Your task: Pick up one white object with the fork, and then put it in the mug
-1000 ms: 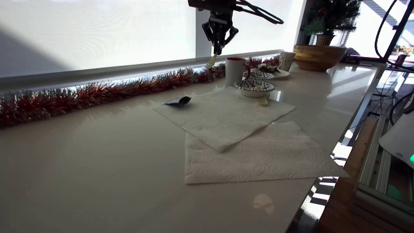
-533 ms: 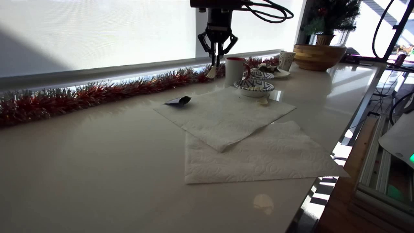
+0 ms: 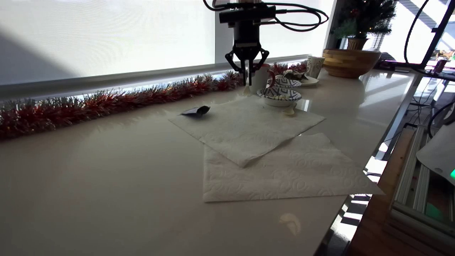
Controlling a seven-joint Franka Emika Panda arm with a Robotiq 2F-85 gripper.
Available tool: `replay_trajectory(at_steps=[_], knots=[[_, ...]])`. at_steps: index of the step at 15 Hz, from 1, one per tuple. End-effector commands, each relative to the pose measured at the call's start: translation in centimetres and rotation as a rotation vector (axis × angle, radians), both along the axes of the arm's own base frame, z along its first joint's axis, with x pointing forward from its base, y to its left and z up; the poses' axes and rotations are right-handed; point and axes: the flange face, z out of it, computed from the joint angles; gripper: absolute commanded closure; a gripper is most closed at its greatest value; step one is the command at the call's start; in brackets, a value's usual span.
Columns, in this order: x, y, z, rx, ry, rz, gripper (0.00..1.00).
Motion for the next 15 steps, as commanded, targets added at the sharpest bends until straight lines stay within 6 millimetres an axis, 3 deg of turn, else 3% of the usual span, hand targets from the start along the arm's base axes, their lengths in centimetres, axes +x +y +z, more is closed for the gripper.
replay_trajectory(at_steps=[1,5,6,7,8,12,15], knots=[[1.5,0.4,-2.0,0.026,0.046,0.026,0.97],[1.8,0.7,-4.2,0.033,0.12,0.045,0.97],[1.8,0.6,-4.6,0.037,0.133,0.045,0.91],[1.8,0.6,-4.5,0.041,0.139,0.05,0.63],[1.8,0.8,-3.8,0.045,0.136,0.056,0.61],[-0.5,2.6,2.5,0.027,0.029,0.178,0.35],[-2.8,3.3,7.7,-0.117,-0.036,0.27,0.12]])
